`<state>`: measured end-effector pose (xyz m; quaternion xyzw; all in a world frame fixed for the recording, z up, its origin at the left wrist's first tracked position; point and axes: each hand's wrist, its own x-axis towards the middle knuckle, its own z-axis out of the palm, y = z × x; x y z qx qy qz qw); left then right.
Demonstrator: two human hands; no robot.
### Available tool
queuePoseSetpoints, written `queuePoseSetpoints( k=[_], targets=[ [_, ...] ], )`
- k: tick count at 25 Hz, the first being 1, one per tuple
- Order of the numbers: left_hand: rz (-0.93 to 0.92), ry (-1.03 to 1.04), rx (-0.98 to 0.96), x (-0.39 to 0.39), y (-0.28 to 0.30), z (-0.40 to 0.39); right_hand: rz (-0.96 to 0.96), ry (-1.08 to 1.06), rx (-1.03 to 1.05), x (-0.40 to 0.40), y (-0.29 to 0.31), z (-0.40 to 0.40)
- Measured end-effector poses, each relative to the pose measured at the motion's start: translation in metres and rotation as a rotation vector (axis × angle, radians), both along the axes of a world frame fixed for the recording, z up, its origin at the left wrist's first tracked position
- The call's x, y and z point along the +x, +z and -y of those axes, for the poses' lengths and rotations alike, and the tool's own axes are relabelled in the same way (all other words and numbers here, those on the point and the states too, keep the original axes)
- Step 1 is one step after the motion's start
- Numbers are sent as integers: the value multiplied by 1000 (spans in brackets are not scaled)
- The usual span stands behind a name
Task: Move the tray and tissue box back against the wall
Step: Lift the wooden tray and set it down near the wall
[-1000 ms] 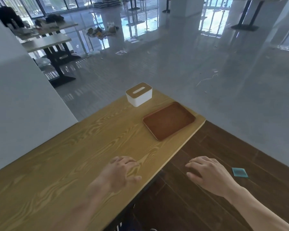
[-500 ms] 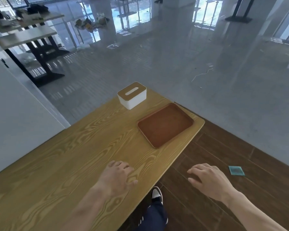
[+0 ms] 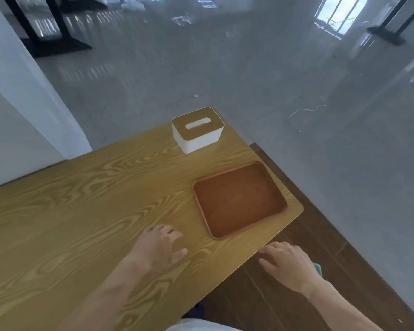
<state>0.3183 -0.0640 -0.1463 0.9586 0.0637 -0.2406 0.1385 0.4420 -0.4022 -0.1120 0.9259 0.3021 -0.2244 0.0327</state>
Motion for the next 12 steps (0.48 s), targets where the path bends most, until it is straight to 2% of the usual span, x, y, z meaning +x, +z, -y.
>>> queuePoseSetpoints(
  k=[4, 6, 8, 12],
  targets=[
    [-64, 50, -34, 31, -15, -2, -62, -32, -75, 34, -11, -8],
    [-101, 71, -37, 42, -19, -2, -128, -117, -74, 50, -19, -8],
    [-147, 117, -46, 55, -24, -2, -234, -313, -20, 67, -30, -5],
    [-212, 252, -98, 84, -34, 1, -441, -825, 212, 101, -52, 5]
  ],
)
